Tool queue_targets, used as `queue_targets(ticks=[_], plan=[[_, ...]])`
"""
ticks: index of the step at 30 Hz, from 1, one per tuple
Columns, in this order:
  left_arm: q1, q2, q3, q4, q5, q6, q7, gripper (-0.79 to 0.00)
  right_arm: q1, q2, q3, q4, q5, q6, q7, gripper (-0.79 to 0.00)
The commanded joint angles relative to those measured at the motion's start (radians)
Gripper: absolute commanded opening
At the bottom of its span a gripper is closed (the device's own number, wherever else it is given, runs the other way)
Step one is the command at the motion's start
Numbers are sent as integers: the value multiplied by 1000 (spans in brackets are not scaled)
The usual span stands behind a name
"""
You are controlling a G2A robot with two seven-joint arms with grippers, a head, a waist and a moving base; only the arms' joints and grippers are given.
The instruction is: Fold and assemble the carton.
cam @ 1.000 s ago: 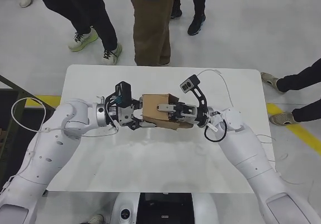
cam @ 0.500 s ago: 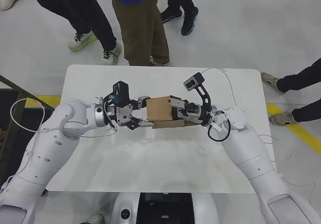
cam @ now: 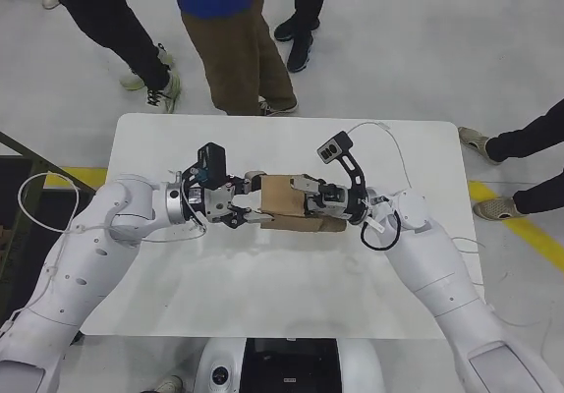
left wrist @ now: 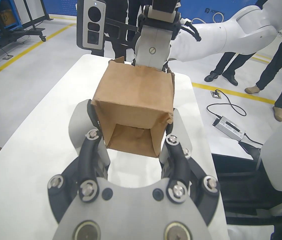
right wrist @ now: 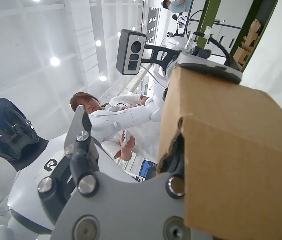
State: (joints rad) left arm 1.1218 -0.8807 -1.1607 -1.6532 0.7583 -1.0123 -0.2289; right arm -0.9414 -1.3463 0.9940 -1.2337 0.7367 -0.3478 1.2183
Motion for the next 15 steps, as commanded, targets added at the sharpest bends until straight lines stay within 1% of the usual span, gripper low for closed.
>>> queue_targets(ticks=[1, 6, 9, 15], plan=[[-2, 0, 4, 1, -2, 0, 0, -283, 0, -1, -2, 2, 0, 2, -1, -148], [-9, 1, 13, -3, -2, 0, 2, -274, 3, -4, -8, 5, -2, 8, -3, -154], [-14, 2, 17, -4, -2, 0, 4, -262, 7, -6, -16, 4, -3, 11, -3, -172], [-22, 2, 27, -1, -3, 0, 4, -259, 15, -12, -25, 12, 1, 12, -3, -166]])
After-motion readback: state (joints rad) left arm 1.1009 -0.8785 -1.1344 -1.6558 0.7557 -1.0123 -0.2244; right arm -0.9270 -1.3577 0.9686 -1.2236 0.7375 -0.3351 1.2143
